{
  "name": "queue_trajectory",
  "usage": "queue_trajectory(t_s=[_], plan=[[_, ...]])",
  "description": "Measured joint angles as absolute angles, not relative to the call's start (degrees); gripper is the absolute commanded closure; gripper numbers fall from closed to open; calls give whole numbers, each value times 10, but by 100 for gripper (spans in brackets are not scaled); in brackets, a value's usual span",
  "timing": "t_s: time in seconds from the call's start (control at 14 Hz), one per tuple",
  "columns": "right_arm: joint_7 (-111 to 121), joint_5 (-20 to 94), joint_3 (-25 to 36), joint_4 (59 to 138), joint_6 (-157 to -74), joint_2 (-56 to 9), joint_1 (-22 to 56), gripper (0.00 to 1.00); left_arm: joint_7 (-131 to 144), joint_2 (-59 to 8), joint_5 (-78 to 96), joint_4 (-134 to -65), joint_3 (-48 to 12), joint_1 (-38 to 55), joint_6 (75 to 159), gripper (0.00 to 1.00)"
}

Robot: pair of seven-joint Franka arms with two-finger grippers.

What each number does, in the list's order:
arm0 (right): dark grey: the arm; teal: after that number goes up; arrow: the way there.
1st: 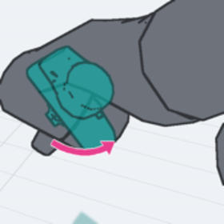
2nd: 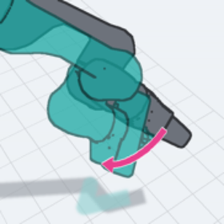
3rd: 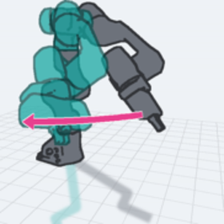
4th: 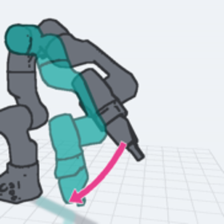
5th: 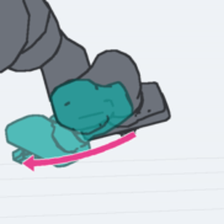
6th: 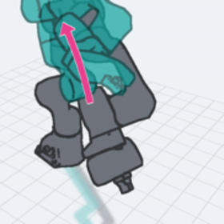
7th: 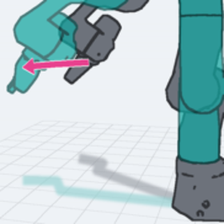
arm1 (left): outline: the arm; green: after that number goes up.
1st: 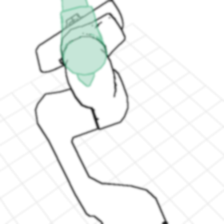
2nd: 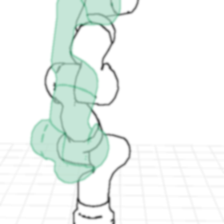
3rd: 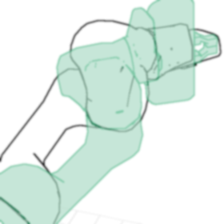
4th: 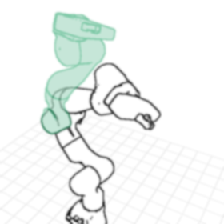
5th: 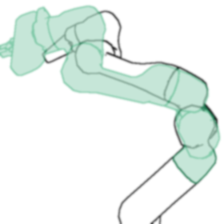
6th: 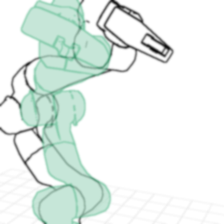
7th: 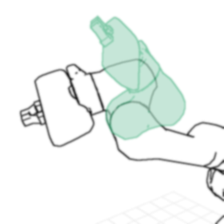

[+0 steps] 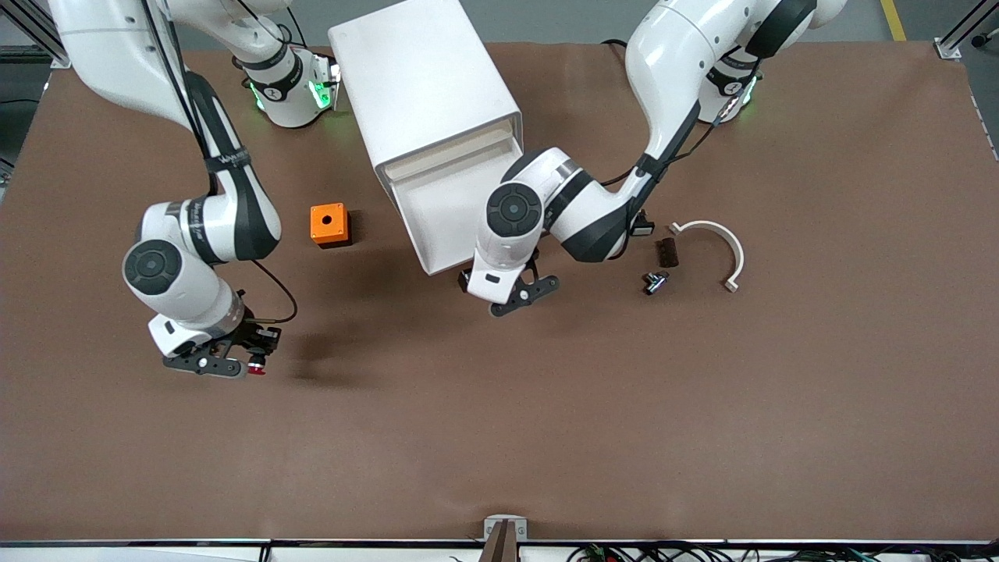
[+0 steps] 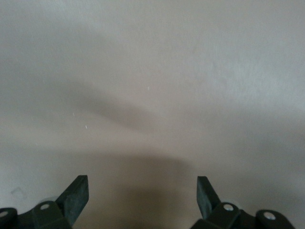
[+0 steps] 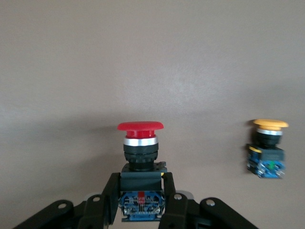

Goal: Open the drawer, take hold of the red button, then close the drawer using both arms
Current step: 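Carry the red button beside the yellow button while the left gripper pushes the drawer, then lower and release the red button while the left gripper closes the drawer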

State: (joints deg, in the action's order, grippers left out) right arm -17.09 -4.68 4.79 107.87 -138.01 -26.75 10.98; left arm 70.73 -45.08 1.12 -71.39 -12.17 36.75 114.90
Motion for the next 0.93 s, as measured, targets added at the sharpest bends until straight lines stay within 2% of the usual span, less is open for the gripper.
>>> queue_trajectory(t_s=[0.43, 0.71, 0.78, 0.93], plan=[[-62, -36, 47, 1089, -1407, -289, 36, 100, 714, -446, 11, -731, -167, 368, 1123, 0], [-25, -27, 46, 1116, -1462, -305, 22, 100, 720, -440, 11, -742, -194, 368, 1111, 0], [-23, -27, 46, 1124, -1468, -307, 22, 97, 721, -439, 12, -745, -201, 368, 1110, 0], [-22, -26, 45, 1133, -1471, -309, 22, 47, 726, -439, 19, -752, -212, 369, 1110, 0]])
